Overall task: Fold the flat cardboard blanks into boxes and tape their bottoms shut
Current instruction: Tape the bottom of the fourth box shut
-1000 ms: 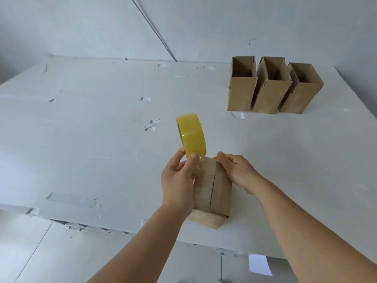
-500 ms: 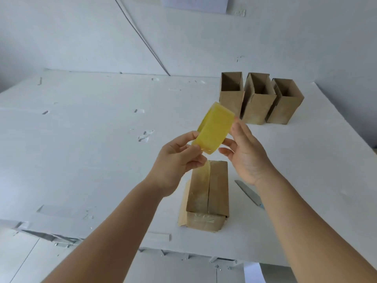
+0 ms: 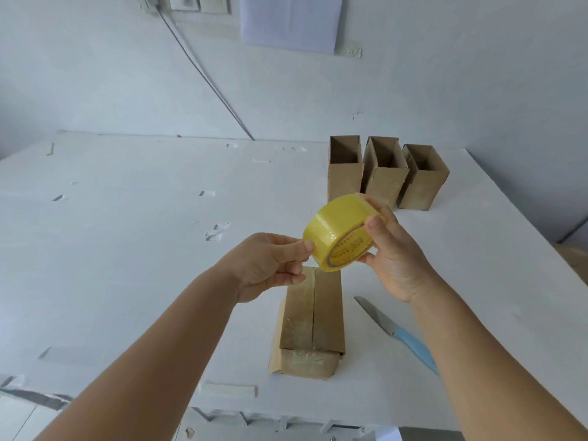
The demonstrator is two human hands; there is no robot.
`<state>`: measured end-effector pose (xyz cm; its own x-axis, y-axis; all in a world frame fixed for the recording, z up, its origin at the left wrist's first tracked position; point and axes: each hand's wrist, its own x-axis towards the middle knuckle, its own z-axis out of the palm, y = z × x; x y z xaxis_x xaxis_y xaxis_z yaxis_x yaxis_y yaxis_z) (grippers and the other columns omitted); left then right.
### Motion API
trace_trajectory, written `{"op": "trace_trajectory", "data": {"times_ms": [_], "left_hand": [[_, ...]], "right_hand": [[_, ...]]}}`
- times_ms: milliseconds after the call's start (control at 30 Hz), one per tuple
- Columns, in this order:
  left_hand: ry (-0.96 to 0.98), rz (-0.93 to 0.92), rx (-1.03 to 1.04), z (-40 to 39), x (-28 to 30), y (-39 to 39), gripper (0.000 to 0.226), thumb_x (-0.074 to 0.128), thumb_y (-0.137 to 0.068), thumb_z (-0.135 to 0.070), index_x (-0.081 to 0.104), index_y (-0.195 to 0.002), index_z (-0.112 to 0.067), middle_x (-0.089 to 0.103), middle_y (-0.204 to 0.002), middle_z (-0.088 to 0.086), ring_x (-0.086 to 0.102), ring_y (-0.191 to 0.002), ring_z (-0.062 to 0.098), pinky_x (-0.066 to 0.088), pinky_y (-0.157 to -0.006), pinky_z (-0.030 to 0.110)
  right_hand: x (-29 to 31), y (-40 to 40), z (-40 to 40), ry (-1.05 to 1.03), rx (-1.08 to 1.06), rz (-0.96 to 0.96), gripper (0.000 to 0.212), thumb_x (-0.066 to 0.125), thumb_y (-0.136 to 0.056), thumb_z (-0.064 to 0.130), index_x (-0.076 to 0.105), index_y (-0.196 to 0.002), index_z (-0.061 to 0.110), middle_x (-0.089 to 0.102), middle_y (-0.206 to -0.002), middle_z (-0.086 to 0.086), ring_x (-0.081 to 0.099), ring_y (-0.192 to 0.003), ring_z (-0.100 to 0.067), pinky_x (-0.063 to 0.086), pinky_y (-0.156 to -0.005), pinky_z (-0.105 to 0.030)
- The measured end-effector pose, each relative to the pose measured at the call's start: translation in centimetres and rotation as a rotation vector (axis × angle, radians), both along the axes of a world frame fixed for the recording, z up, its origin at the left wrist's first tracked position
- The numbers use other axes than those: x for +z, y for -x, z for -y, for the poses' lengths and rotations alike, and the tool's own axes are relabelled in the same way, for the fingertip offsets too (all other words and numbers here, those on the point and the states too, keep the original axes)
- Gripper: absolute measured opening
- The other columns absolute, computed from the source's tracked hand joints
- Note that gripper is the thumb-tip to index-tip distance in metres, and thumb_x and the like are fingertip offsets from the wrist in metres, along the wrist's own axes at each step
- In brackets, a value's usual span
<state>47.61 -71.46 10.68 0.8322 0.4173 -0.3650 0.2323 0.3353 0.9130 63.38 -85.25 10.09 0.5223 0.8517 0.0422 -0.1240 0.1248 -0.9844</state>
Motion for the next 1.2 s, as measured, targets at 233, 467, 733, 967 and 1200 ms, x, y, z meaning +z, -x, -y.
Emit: {"op": "trace_trajectory", "data": {"times_ms": [233, 467, 733, 967, 1200], "left_hand": [[0.099, -0.021, -0.147, 0.4, 0.4, -0.2, 0.019, 0.07, -0.072, -0.024, 0.063, -0.081, -0.008, 0.053, -0.063, -0.004, 0.047, -0.05, 0.006, 0.053, -0.061, 0.023], [0.129, -0.074, -0.093, 0.5, 0.5, -0.5, 0.031, 0.07, -0.071, -0.03, 0.058, -0.083, -0.004, 0.041, -0.064, 0.001, 0.045, -0.05, 0.009, 0.054, -0.057, 0.024], [-0.022, -0.095, 0.013, 0.6, 0.0, -0.4, 0.019, 0.063, -0.091, -0.022, 0.063, -0.085, -0.003, 0.065, -0.072, 0.006, 0.061, -0.06, 0.014, 0.055, -0.059, 0.024], [-0.193, -0.143, 0.065, 0.3, 0.4, -0.4, 0.023, 0.064, -0.091, -0.022, 0.065, -0.075, -0.005, 0.061, -0.059, 0.0, 0.056, -0.051, 0.01, 0.049, -0.052, 0.019], [-0.503, -0.237, 0.159, -2.1, 0.6, 0.6, 0.023, 0.063, -0.089, -0.017, 0.064, -0.069, -0.005, 0.06, -0.059, -0.001, 0.052, -0.053, 0.01, 0.049, -0.054, 0.019]], "right_hand": [[0.1, -0.2, 0.7, -0.105, -0.043, -0.044, 0.088, 0.086, -0.04, 0.063, 0.057, -0.116, 0.028, 0.059, -0.111, -0.004, 0.061, -0.097, -0.021, 0.052, -0.075, -0.037], [0.1, -0.1, 0.9, -0.176, -0.114, -0.031, 0.078, 0.087, -0.042, 0.06, 0.059, -0.109, 0.031, 0.061, -0.107, 0.001, 0.059, -0.098, -0.02, 0.049, -0.081, -0.04], [0.2, 0.0, 1.3, -0.065, -0.174, 0.157, 0.071, 0.077, -0.043, 0.075, 0.062, -0.101, 0.037, 0.062, -0.095, 0.0, 0.059, -0.09, -0.019, 0.048, -0.082, -0.044], [1.1, 0.1, 1.0, -0.002, -0.215, 0.325, 0.046, 0.047, -0.072, 0.077, 0.063, -0.094, 0.039, 0.052, -0.074, 0.009, 0.053, -0.067, -0.008, 0.057, -0.074, -0.036], [1.6, -1.7, 2.2, 0.128, -0.235, 0.539, 0.016, 0.061, -0.074, 0.05, 0.068, -0.081, 0.038, 0.061, -0.077, 0.012, 0.055, -0.077, -0.005, 0.047, -0.071, -0.019]]}}
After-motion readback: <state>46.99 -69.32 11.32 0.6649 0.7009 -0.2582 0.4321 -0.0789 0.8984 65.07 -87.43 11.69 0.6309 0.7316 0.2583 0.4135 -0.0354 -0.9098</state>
